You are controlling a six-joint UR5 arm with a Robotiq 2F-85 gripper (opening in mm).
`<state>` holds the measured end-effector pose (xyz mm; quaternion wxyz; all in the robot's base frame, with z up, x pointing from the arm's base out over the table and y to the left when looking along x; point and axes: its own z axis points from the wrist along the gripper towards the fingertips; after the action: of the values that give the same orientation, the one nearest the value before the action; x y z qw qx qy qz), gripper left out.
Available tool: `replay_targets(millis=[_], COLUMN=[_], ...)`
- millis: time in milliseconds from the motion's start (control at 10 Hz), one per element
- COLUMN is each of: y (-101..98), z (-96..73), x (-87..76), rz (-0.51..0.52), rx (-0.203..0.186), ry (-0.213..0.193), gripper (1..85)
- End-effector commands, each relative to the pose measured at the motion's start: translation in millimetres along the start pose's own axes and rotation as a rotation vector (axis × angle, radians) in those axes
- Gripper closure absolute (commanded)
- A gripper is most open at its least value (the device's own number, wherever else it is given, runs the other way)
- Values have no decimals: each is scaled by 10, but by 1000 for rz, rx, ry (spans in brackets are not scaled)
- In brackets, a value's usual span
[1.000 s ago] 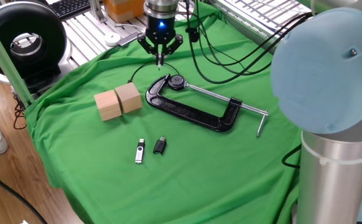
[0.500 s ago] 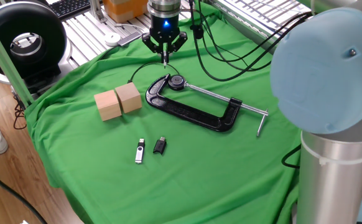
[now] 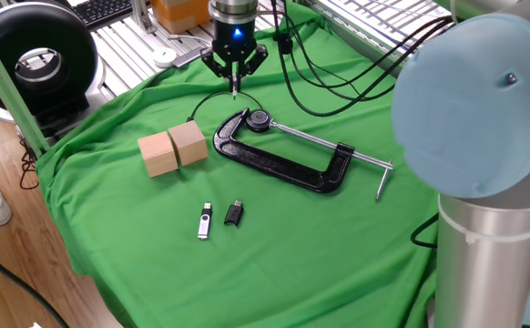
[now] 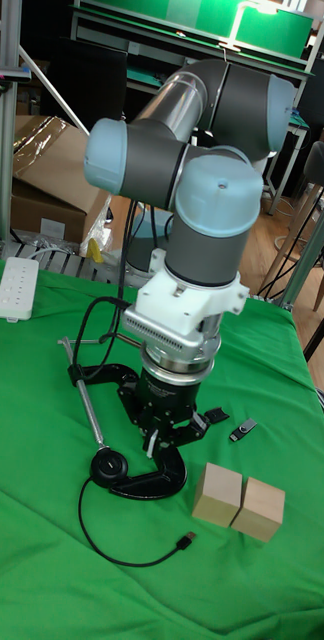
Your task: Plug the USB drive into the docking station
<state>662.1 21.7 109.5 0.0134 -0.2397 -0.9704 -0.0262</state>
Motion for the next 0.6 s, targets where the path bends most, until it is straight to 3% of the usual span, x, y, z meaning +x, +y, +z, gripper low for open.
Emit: replay_targets(millis=[0,200,400,500], y=[-93,-74,-126,-183], z=[-42,-60,-104,-113], x=[-80,-174,-245,-276], rz=[-230,-573,-1066,-1289], rx=[54,53,73,108], ry=[-26,-52,-52,-40], gripper=[840,840,840,840])
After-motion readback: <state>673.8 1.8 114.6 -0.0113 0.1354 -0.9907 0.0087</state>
